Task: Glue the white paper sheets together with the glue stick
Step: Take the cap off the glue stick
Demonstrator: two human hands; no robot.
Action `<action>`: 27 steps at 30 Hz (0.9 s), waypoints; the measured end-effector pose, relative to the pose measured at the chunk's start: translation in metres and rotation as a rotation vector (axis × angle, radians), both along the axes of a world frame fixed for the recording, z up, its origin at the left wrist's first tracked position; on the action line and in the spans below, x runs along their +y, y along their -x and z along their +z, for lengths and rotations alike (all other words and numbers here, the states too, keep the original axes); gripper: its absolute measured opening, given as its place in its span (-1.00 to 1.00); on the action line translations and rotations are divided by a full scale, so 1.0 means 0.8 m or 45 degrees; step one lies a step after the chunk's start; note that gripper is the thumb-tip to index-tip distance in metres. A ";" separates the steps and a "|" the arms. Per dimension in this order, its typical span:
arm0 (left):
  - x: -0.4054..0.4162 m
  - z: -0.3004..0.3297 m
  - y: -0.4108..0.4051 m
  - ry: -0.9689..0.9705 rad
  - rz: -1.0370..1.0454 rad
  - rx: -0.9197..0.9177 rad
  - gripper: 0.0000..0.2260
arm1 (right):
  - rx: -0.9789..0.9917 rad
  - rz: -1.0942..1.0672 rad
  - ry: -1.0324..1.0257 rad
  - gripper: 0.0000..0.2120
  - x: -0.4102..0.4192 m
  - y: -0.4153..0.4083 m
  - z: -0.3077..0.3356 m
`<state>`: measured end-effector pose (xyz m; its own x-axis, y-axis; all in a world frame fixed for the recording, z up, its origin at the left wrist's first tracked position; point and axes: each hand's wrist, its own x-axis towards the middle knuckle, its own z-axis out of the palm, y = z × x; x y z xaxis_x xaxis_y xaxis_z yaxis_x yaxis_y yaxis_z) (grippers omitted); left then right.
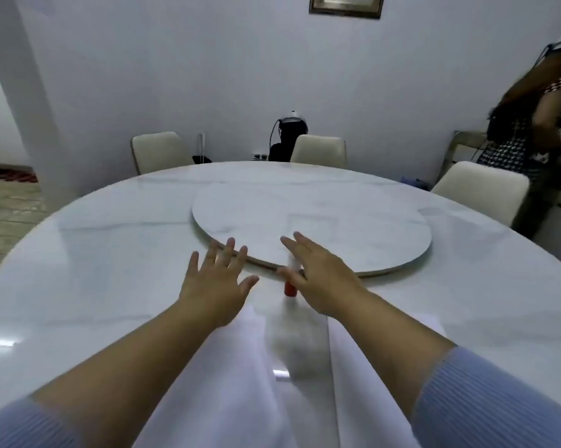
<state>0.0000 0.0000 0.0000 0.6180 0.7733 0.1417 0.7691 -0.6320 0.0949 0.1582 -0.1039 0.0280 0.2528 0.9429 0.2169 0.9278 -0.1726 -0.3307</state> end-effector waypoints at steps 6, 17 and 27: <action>-0.044 -0.036 0.019 0.108 0.048 -0.099 -0.45 | 0.041 -0.058 -0.235 -0.60 -0.009 0.019 -0.023; -0.095 -0.031 -0.004 0.437 -0.216 -1.033 -0.76 | 0.890 -0.128 -0.699 -0.62 -0.043 0.043 -0.001; -0.098 -0.040 0.002 1.150 -0.395 -1.399 -0.80 | 1.508 0.159 -0.718 -0.79 -0.042 0.040 -0.027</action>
